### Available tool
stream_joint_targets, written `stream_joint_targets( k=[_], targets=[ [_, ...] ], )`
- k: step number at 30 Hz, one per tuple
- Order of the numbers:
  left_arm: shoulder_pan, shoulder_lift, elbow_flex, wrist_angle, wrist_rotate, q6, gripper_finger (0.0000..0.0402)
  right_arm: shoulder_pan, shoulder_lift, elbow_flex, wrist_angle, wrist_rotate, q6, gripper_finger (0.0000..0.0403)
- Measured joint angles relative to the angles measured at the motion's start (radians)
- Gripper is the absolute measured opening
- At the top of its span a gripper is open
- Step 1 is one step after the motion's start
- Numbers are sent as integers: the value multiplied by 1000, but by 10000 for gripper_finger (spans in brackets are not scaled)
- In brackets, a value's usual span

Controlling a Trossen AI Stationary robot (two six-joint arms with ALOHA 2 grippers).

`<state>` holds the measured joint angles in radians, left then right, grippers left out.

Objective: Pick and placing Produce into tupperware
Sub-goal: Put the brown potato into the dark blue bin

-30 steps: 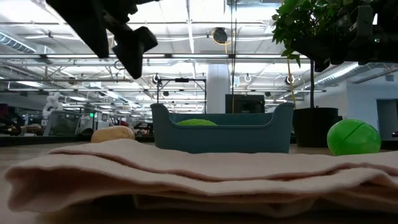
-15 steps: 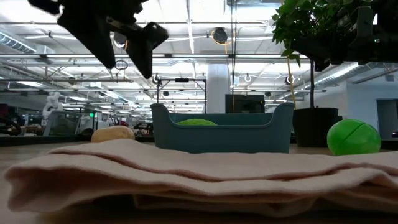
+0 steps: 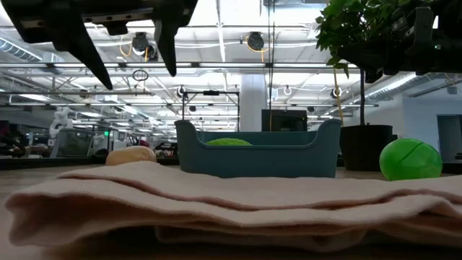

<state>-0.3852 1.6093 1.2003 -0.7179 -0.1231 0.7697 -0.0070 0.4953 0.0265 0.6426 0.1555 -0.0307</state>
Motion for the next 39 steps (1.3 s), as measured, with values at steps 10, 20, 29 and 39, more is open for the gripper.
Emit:
stream_joint_targets(
  k=[10,20,29,39],
  targets=[
    [-36,0,-76,20,-135,181,362,0,0,0,0,0,11,0],
    [-70,1,-176,94,-243,369,363,0,0,0,0,0,12,0],
    [-110,1,-179,181,-176,430,363,0,0,0,0,0,12,0],
    [-106,1,-179,225,-93,425,363,0,0,0,0,0,10,0]
  ],
)
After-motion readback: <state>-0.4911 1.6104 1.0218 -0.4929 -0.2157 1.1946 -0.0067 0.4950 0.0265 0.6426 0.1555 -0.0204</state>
